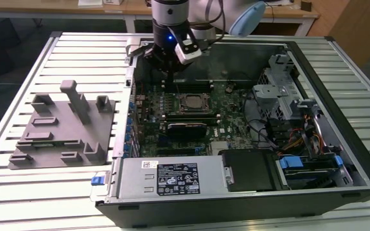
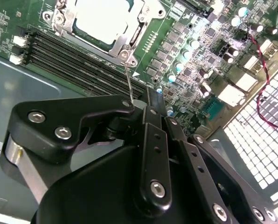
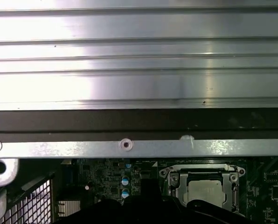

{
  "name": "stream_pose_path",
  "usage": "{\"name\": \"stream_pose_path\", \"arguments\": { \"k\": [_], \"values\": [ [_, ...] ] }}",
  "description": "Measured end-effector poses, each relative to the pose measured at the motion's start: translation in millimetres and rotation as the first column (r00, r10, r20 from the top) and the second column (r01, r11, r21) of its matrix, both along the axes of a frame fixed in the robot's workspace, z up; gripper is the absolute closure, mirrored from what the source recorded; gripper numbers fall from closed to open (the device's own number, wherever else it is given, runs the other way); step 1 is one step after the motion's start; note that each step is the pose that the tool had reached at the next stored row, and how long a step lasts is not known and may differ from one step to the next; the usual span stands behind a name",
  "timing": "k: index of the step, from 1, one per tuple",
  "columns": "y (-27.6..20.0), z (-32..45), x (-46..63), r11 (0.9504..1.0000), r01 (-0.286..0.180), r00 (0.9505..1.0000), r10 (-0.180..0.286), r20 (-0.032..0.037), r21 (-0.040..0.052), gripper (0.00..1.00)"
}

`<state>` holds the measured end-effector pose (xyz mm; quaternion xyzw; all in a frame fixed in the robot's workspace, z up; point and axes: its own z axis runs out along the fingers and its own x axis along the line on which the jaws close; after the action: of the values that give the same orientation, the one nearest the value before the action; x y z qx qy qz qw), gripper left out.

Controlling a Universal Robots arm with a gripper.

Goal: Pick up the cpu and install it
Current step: 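Install the first cpu locking lever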

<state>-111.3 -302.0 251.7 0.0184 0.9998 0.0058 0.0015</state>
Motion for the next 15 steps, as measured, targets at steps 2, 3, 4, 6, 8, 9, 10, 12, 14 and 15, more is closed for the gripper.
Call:
{"name": "stream_pose_path", "arguments": {
  "k": [2, 3, 4, 6, 8, 9, 10, 12, 14, 15],
  "values": [
    [0.1, 0.0, 1.4, 1.0, 0.0, 1.0, 0.0, 0.0, 0.0001, 0.89],
    [0.0, 0.0, 2.4, 1.0, 0.0, 1.0, 0.0, 0.0001, 0.0001, 0.89],
    [0.0, 0.0, 3.6, 1.0, 0.0, 1.0, 0.0, 0.0, 0.0, 0.89],
    [0.0, 0.0, 6.6, 1.0, 0.0, 1.0, 0.0, 0.0, 0.0, 0.89],
    [0.0, 0.0, 10.2, 1.0, 0.0, 1.0, 0.0, 0.0, 0.0, 0.89],
    [0.0, 0.0, 12.0, 1.0, 0.0, 1.0, 0.0, -0.0001, 0.0, 0.89],
    [0.0, 0.0, 13.8, 1.0, 0.0, 1.0, 0.0, -0.0001, 0.0, 0.89],
    [0.0, 0.0, 17.9, 1.0, 0.0, 1.0, 0.0, 0.0, 0.0, 0.89],
    [0.0, 0.0, 21.7, 1.0, 0.0, 1.0, 0.0, 0.0, 0.0, 0.89],
    [0.0, 0.0, 24.0, 1.0, 0.0, 1.0, 0.0, 0.0, 0.0, 0.89]
  ]
}}
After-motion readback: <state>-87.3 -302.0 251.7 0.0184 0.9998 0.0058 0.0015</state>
